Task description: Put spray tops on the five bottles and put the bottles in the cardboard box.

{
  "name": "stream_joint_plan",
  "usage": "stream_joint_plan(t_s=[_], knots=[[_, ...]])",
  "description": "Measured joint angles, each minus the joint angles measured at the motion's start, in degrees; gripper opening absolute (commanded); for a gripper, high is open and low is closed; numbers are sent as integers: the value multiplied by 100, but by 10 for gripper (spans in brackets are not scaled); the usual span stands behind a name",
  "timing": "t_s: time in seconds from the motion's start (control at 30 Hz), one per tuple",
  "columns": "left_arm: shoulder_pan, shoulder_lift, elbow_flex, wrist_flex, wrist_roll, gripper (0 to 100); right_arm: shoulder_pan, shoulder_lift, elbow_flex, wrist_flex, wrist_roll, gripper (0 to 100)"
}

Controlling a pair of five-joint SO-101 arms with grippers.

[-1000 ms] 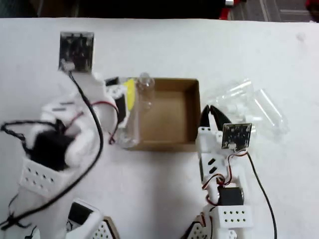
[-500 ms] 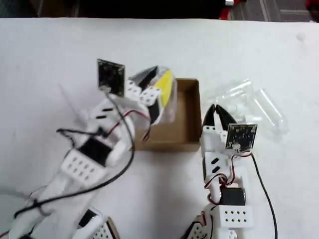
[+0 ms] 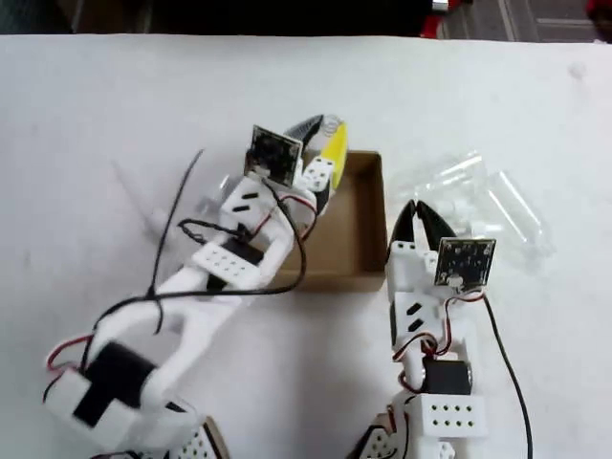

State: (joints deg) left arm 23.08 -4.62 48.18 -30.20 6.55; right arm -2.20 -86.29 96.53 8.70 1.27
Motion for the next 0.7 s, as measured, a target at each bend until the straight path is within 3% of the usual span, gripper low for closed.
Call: stream_joint_plan(t_s=[0.37, 0.7], knots=[[-70, 1354, 18, -1477, -9, 23, 0, 0, 0, 0, 0, 22], [-299, 1442, 18, -1635, -9, 23, 0, 0, 0, 0, 0, 22]])
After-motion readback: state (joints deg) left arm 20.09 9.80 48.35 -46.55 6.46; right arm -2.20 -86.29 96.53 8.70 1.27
